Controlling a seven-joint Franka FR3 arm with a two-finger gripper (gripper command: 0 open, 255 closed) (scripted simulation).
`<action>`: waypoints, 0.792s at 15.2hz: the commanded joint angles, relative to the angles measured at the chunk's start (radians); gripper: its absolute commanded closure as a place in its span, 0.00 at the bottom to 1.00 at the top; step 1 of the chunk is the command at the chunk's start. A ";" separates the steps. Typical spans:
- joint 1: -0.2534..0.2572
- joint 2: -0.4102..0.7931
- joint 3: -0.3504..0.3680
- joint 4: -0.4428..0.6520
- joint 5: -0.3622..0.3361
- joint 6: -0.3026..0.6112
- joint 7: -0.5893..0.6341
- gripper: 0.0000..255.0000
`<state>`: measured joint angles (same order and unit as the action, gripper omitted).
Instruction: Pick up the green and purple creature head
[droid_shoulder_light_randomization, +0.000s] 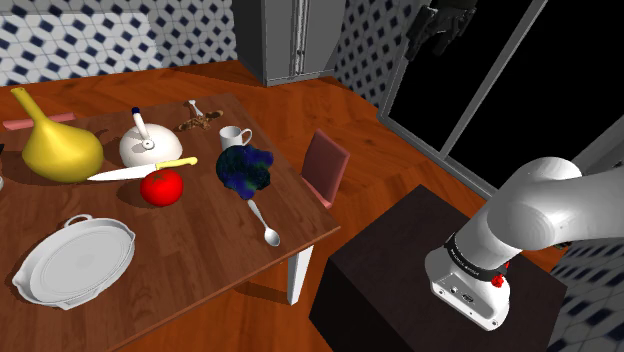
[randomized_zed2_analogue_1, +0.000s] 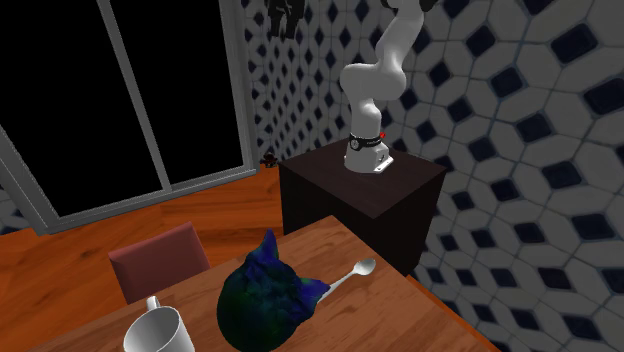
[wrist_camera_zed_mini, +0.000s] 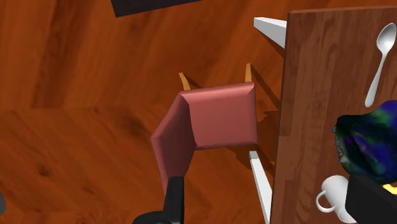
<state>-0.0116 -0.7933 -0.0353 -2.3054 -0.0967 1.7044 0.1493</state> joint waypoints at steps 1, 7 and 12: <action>0.000 0.000 0.000 0.000 0.000 0.000 0.000 0.00; 0.054 0.186 0.001 0.018 0.028 0.130 -0.055 0.00; 0.097 0.351 0.007 0.060 0.054 0.222 -0.106 0.00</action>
<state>0.0768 -0.4781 -0.0288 -2.2500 -0.0484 1.9006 0.0546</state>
